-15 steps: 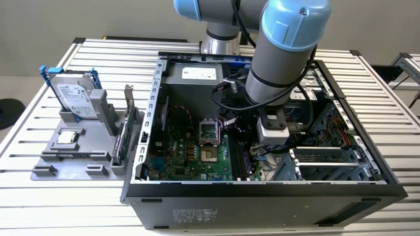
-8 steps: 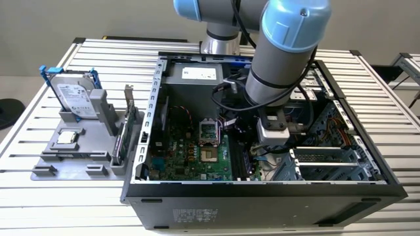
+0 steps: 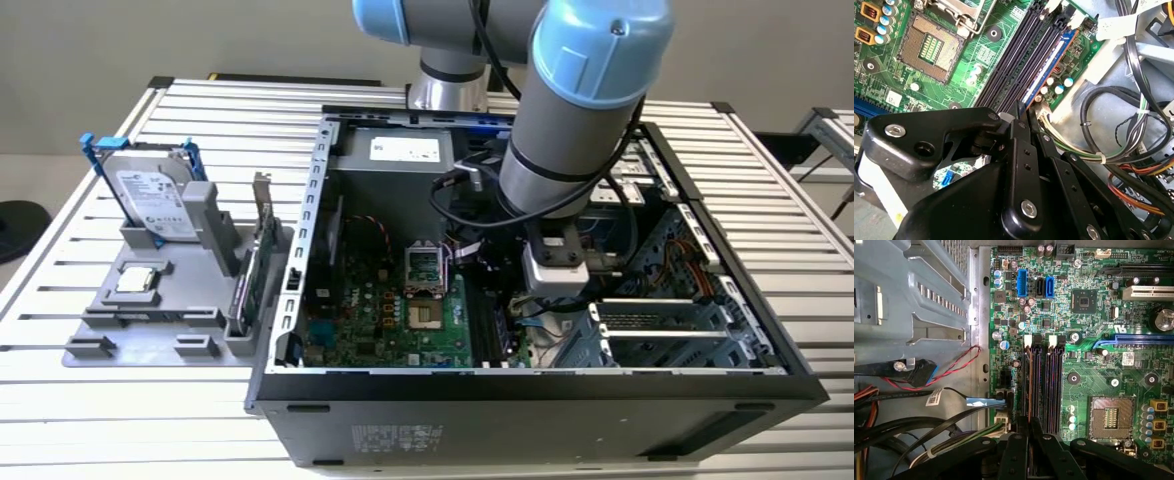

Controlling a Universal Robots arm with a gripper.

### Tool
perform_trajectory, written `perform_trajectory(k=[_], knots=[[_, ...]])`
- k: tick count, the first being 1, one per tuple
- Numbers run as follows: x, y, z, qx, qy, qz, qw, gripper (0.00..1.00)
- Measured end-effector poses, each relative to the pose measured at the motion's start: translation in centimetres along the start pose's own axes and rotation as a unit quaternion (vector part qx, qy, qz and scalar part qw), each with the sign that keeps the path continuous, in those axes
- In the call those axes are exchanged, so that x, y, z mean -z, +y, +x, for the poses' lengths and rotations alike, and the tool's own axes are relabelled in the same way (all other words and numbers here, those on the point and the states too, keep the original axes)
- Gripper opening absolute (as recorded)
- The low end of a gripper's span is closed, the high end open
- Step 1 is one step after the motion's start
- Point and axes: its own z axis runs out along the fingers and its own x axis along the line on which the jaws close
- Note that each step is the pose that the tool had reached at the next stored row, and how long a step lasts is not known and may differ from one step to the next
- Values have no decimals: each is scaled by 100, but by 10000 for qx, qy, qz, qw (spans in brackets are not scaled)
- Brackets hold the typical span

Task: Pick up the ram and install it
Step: 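Insert the ram into the slot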

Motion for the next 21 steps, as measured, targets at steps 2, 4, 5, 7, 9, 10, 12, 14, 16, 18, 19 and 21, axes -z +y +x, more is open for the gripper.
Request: perform_trajectory(k=[2,4,5,7,9,10,12,14,16,18,19,21], knots=[[-2,0,0,0,0,1,10000,0],[-2,0,0,0,0,1,10000,0],[-3,0,0,0,0,1,10000,0],[-3,0,0,0,0,1,10000,100],[-4,0,0,0,0,1,10000,100],[-4,0,0,0,0,1,10000,100],[-5,0,0,0,0,1,10000,100],[-11,0,0,0,0,1,10000,100],[-11,0,0,0,0,1,10000,100],[-12,0,0,0,0,1,10000,100],[-12,0,0,0,0,1,10000,100],[-13,0,0,0,0,1,10000,100]])
